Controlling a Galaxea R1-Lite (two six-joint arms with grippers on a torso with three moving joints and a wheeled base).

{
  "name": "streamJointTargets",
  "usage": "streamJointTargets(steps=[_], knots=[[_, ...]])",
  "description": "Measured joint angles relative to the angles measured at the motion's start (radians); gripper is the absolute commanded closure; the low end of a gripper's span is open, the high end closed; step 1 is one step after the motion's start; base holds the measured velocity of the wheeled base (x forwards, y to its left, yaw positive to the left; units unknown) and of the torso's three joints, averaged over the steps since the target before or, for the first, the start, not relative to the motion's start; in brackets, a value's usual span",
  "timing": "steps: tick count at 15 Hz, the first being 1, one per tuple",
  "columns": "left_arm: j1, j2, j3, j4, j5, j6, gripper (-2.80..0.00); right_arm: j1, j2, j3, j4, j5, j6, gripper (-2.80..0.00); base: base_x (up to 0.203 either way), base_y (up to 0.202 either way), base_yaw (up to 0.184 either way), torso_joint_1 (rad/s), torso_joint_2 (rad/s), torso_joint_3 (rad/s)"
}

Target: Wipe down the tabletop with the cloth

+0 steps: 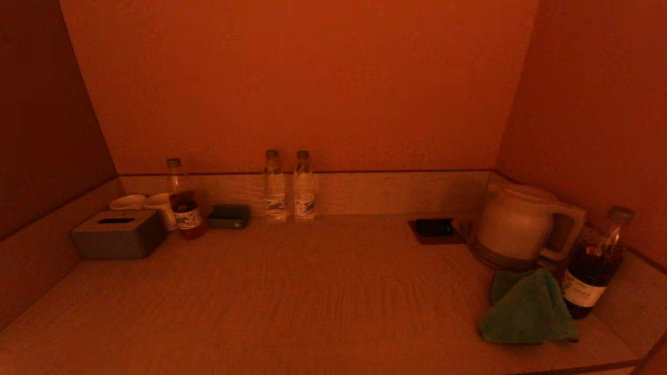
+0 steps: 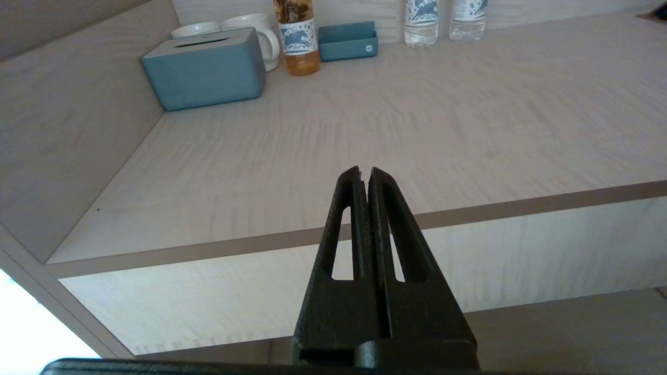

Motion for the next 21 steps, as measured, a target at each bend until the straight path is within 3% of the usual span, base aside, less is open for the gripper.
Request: streamJointTargets(steps=[12,21], knots=[[0.001,0.0,0.0,0.0,0.0,0.0,0.0,0.0,-0.003,0.026,-0.057,0.152,-0.023,0.0,0.0,0.0,0.0,0.0,0.0,0.0],[0.0,0.0,0.0,0.0,0.0,0.0,0.0,0.0,-0.003,0.075,-0.059,0.159,-0.048,0.0,0.0,0.0,0.0,0.0,0.0,0.0]])
